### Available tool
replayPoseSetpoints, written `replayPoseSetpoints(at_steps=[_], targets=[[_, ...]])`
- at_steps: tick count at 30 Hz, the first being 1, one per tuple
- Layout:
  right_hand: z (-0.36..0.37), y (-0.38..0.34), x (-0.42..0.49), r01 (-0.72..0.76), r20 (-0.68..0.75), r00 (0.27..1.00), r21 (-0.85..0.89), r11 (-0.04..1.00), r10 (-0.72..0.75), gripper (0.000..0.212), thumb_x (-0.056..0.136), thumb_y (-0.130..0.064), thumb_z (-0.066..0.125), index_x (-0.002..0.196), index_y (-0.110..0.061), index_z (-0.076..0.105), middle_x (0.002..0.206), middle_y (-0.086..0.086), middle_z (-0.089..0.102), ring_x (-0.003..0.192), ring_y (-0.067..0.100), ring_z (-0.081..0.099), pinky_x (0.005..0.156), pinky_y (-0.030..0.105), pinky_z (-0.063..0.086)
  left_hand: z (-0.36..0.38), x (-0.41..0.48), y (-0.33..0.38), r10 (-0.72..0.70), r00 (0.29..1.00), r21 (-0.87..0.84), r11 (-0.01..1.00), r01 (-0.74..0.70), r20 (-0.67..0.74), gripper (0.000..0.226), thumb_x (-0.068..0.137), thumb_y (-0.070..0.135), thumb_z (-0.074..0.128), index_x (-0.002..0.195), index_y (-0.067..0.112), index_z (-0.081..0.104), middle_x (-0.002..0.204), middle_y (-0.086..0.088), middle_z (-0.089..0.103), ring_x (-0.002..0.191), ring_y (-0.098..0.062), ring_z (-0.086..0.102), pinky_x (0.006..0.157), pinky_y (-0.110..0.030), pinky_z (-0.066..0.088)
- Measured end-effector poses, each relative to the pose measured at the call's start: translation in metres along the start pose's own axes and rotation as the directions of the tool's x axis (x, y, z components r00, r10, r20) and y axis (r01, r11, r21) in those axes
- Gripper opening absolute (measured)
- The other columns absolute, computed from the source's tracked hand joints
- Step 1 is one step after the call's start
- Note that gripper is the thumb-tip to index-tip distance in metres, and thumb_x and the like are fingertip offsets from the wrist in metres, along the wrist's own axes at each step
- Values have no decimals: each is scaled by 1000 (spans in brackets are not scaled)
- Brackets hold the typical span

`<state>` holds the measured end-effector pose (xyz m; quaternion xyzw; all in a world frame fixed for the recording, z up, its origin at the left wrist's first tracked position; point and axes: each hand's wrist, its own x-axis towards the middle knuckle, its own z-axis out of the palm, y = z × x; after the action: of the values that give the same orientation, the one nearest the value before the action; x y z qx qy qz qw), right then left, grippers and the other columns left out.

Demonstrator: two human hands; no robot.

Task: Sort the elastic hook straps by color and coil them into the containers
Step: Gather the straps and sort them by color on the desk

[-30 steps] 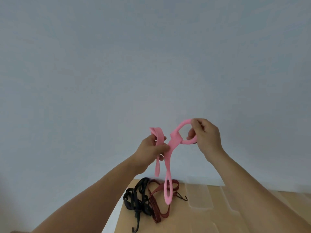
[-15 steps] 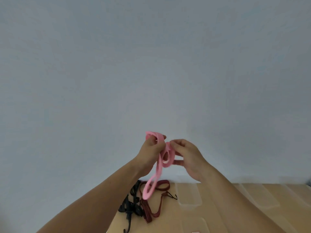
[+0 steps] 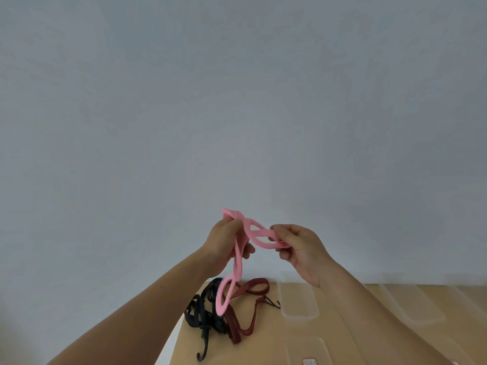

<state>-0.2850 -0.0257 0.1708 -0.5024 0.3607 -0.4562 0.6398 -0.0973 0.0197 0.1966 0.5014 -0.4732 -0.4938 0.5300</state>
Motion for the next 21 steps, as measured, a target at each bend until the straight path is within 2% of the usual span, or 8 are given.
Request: replayPoseSetpoints(at_steps=[4, 6, 9, 13, 15, 17, 19, 21], targets=[[3, -1, -1, 102, -48, 992, -270, 957, -120, 31, 88, -35, 71, 91, -5, 69, 63, 4, 68, 47, 12, 52, 49, 22, 43, -3, -2, -3, -38, 999, -10, 999, 38, 9, 41, 93, 42, 57, 85, 3, 61, 61, -16, 52, 51, -25, 48, 57, -34, 40], [3, -4, 0, 166, -77, 976, -332, 929, -202, 30, 87, -37, 72, 87, -7, 69, 65, -3, 70, 50, 5, 57, 49, 17, 42, -3, -3, -5, -3, 999, 43, 999, 1, 53, 33, 81, 31, 69, 90, 1, 58, 68, -14, 52, 53, -23, 48, 54, -32, 42], [0, -7, 2, 220, -17, 967, -451, 865, -255, 16, 82, -30, 78, 86, -17, 69, 77, -12, 70, 67, -2, 62, 59, 8, 45, -4, -4, -7, -26, 999, 45, 999, 25, 26, 34, 77, 8, 63, 107, -3, 52, 86, -17, 60, 66, -27, 62, 66, -36, 53], [-1, -9, 1, 291, 222, 956, -779, 555, -189, 26, 75, -43, 80, 91, -45, 60, 101, -22, 62, 97, -9, 54, 77, 14, 40, -3, -2, -4, -26, 999, 27, 999, 25, 18, 27, 85, 2, 58, 110, -3, 52, 92, -20, 61, 77, -31, 64, 75, -40, 51], [1, -11, -1, 353, 290, 935, -819, 453, -206, 19, 73, -55, 72, 84, -49, 59, 96, -21, 62, 96, -10, 51, 78, 17, 40, 0, -2, -3, -31, 998, 69, 997, 28, 53, 19, 90, 2, 56, 108, -3, 53, 93, -18, 61, 83, -29, 64, 76, -39, 51], [2, -13, -2, 384, 293, 917, -831, 403, -269, 15, 78, -55, 66, 77, -40, 62, 85, -15, 63, 84, -3, 55, 73, 24, 45, -1, -1, -6, -42, 996, 72, 997, 37, 73, 16, 92, 2, 55, 107, -3, 53, 92, -20, 64, 85, -32, 66, 81, -44, 55], [1, -13, -2, 353, 188, 916, -796, 492, -354, 23, 91, -38, 62, 75, -21, 65, 72, -7, 64, 70, 7, 57, 68, 32, 46, -5, -2, -10, -63, 996, 79, 995, 57, 66, 17, 92, 1, 54, 108, -5, 53, 90, -22, 63, 83, -34, 65, 85, -51, 56], [-3, -18, -2, 293, -52, 909, -623, 725, -413, 25, 97, -26, 57, 77, -14, 68, 64, -4, 67, 63, 10, 62, 63, 29, 47, -10, -3, -17, -86, 994, 100, 992, 79, 64, 16, 93, 0, 54, 107, -6, 55, 85, -19, 67, 78, -30, 67, 77, -43, 58]])
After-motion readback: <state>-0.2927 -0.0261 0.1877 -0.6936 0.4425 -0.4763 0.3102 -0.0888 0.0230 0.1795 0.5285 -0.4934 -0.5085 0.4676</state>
